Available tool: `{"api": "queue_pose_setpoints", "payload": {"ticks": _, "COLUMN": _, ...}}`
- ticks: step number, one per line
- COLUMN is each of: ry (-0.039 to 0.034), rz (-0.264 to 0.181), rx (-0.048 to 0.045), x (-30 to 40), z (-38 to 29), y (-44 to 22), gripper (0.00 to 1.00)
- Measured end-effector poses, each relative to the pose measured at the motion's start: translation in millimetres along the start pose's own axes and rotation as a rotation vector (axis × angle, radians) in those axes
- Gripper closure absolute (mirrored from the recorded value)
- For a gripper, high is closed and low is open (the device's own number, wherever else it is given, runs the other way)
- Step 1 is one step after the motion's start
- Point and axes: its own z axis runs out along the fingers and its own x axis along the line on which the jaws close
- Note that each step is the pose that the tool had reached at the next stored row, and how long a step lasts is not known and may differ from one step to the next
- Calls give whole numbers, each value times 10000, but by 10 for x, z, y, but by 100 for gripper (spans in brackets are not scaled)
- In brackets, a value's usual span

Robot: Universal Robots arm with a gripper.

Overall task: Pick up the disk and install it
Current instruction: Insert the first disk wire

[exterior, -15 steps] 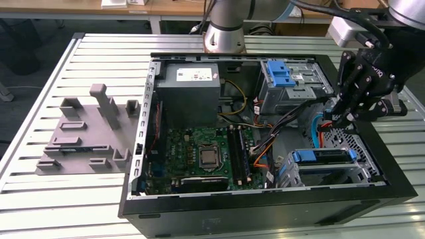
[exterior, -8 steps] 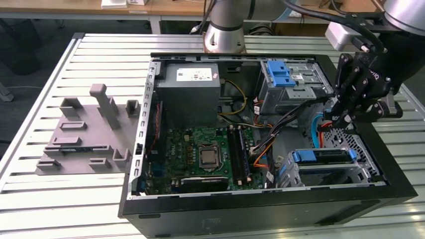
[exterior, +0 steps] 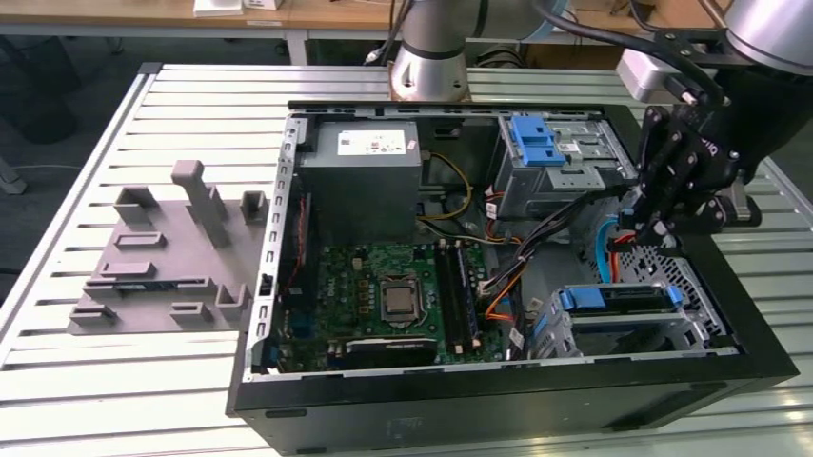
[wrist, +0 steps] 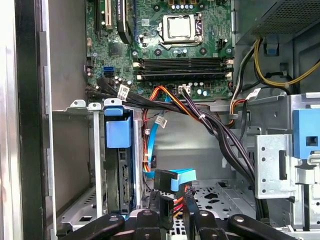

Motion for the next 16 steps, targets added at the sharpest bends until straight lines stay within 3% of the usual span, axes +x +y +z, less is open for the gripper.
{"api": "queue_pose_setpoints", "payload": {"ticks": 3, "ry": 89, "rz": 0, "rx": 6, "x": 0, "z": 22, "y": 0, "gripper": 69}}
{"api": "queue_pose_setpoints", "payload": {"ticks": 7, "ry": 199, "rz": 3, "rx": 11, "x": 0, "z": 35, "y": 0, "gripper": 84}}
{"api": "queue_pose_setpoints", "payload": {"ticks": 16, "ry": 178, "rz": 5, "rx": 10, "x": 27, "z": 38, "y": -1, "gripper": 84}}
